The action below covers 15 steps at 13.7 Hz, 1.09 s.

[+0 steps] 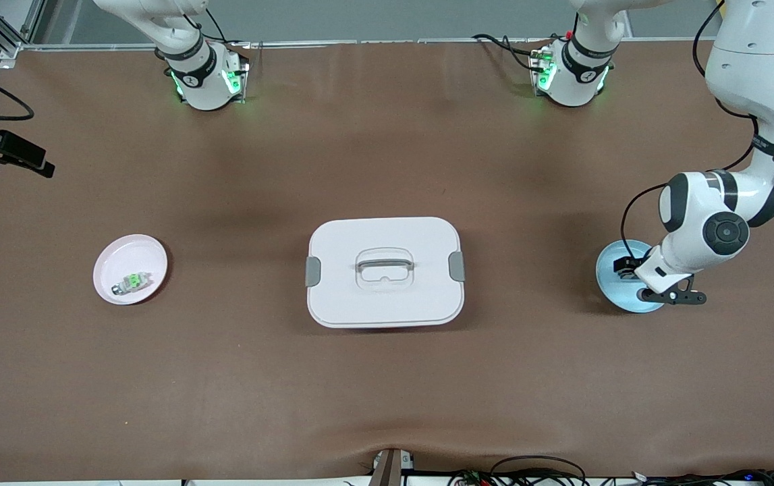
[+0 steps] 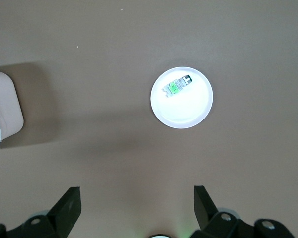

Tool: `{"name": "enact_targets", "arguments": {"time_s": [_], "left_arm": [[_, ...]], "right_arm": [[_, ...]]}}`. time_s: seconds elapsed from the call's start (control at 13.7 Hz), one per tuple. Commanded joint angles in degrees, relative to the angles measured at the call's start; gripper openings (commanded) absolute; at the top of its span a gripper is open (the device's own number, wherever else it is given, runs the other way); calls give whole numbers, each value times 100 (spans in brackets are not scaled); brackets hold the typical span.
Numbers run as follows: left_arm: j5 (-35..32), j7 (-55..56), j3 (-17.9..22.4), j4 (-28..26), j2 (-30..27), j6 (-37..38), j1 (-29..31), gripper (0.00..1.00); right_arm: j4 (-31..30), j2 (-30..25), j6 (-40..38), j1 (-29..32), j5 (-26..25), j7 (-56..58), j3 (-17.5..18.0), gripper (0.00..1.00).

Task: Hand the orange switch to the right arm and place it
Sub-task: 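Lift the orange switch off the blue plate with the left gripper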

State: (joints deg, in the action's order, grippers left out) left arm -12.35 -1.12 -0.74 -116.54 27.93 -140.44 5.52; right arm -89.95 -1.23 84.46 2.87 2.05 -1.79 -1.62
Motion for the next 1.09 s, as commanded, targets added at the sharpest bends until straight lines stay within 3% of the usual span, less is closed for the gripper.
{"name": "enact_targets", "arguments": {"time_s": [0.0,0.36,0.51,0.73,0.8,0.87,1.02], "left_arm": [[-109,-29,-14,-26,2,-71,19,100],[-118,-37,-14,-44,73,-71,19,100],[-118,-37,-14,-61,73,-71,2,78],[-118,-37,-14,-70,107,-36,-25,23],[-118,-46,-14,-70,56,8,-25,10],[-118,-46,-23,-61,-6,104,-16,3],[-118,-29,-40,-26,-242,350,-25,2]], "right_arm": [[127,53,-88,47,-73,47,47,100],[127,53,-88,47,-65,47,47,100],[127,53,-88,46,-73,47,47,100],[127,53,-88,47,-73,47,47,100],[127,53,-88,47,-73,47,47,100],[127,53,-79,47,-65,47,47,100],[127,53,-88,47,-73,47,47,100]]}}
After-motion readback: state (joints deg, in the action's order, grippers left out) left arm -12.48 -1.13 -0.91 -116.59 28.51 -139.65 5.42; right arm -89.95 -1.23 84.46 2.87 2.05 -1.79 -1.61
